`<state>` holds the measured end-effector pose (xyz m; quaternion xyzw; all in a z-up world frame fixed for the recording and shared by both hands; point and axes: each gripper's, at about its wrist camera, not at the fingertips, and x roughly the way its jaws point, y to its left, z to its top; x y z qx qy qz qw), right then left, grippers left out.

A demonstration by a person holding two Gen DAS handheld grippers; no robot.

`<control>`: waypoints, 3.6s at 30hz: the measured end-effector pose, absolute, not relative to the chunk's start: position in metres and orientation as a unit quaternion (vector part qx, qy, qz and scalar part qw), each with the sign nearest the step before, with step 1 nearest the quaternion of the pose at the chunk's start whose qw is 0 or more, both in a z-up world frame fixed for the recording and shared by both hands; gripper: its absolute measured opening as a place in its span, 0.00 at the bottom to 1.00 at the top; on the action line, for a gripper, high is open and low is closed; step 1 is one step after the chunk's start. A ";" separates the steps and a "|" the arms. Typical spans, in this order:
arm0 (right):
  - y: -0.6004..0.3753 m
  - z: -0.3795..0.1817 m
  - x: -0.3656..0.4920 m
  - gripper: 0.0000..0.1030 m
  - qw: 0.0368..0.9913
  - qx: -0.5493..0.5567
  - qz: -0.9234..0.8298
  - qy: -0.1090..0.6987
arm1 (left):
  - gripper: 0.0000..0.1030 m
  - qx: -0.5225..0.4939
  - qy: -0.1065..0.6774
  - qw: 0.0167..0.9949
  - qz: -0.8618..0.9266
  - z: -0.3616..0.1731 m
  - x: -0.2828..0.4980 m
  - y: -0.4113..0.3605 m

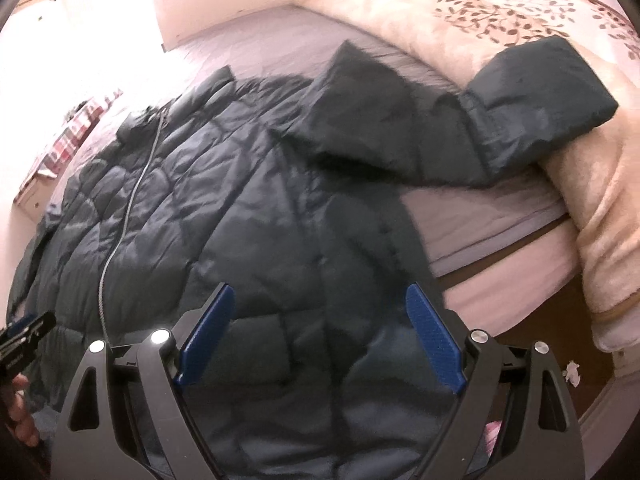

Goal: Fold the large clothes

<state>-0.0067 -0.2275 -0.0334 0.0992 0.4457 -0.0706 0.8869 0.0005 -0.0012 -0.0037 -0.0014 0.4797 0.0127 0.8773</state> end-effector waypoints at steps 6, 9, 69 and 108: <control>-0.274 -0.025 -0.008 0.83 0.890 0.120 -0.123 0.422 | 0.72 0.003 0.482 0.876 0.015 -0.004 0.002 -0.003; -0.302 -0.020 -0.011 0.83 0.891 0.128 -0.156 0.406 | 0.72 0.004 0.484 0.875 0.010 -0.004 0.002 -0.004; 0.003 0.022 0.148 0.08 0.907 -0.128 0.169 0.365 | 0.73 -0.142 0.428 0.892 -0.009 0.003 0.005 0.085; -0.256 -0.023 0.070 0.27 0.876 0.239 0.069 0.413 | 0.40 -0.085 0.466 0.878 0.066 -0.013 0.166 0.072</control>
